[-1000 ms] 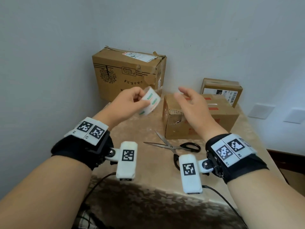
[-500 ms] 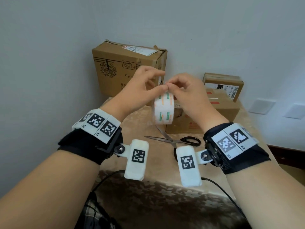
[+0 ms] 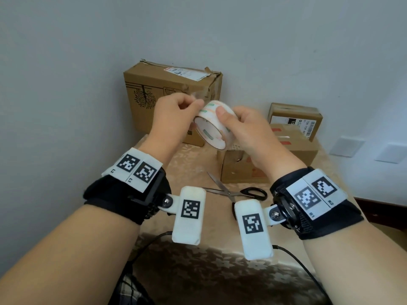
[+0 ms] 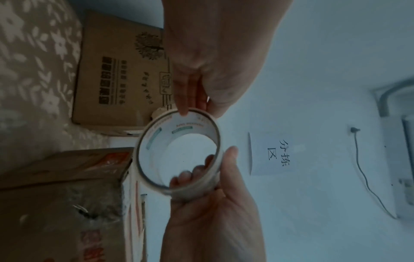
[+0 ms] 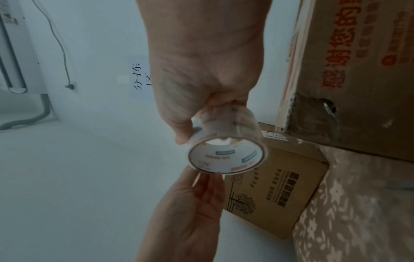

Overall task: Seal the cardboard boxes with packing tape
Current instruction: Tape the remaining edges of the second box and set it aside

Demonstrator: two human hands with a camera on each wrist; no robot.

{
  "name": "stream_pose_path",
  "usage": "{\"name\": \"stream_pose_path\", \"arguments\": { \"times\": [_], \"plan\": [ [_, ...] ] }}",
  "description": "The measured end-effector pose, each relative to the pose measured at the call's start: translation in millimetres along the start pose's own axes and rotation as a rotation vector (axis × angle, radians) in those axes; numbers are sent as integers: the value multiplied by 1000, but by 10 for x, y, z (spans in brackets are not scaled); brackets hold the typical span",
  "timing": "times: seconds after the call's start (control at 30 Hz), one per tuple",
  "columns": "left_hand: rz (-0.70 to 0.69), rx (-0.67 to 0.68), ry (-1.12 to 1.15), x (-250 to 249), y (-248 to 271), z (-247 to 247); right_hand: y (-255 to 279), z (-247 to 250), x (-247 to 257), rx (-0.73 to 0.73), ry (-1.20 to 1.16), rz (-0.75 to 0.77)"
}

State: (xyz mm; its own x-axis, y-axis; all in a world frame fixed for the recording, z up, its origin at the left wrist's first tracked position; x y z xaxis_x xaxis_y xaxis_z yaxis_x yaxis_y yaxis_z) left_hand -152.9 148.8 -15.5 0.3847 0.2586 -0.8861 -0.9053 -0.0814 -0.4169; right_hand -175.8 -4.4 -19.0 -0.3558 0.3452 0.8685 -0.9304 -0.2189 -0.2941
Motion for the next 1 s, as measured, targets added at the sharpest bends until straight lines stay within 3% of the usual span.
{"name": "stream_pose_path", "arguments": {
  "times": [0.13, 0.23, 0.37, 0.5, 0.6, 0.73, 0.8, 0.93, 1.0],
  "plan": [
    [242, 141, 201, 52, -59, -143, -95, 260, 110, -29, 206, 20],
    [329, 227, 258, 71, -63, -308, -231, 429, 169, -4, 436, 20],
    [327, 142, 266, 66, -113, -402, -462, 619, 183, 37, 756, -14],
    [354, 122, 244, 123, -178, -457, -600, 794, 41, 142, 1058, -162],
    [471, 87, 242, 319, -152, -467, -571, 798, -92, 105, 962, -176],
    [602, 79, 318, 532, -128, -430, -411, 750, -350, 0, 341, -140],
    [610, 93, 386, 524, -112, -459, -396, 739, -389, -125, 196, -73],
    [588, 79, 400, 476, -125, -505, -571, 803, -251, -137, 289, -63],
    [584, 55, 383, 494, -150, -495, -680, 879, -126, -51, 559, -127]
  ]
}}
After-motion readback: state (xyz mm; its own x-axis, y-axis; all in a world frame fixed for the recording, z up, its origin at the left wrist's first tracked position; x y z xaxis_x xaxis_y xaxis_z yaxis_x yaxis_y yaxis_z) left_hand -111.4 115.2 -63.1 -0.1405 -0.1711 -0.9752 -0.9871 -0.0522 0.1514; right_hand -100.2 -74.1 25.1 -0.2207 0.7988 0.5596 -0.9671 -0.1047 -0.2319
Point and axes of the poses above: each hand's wrist, its own y-axis away from the middle knuckle, its own z-axis out of the back of the hand, x = y × z, the point moved 2 cm from there along -y, towards the middle knuckle, and after that the axes turned 5 degrees about x, right-handed, at the moved point
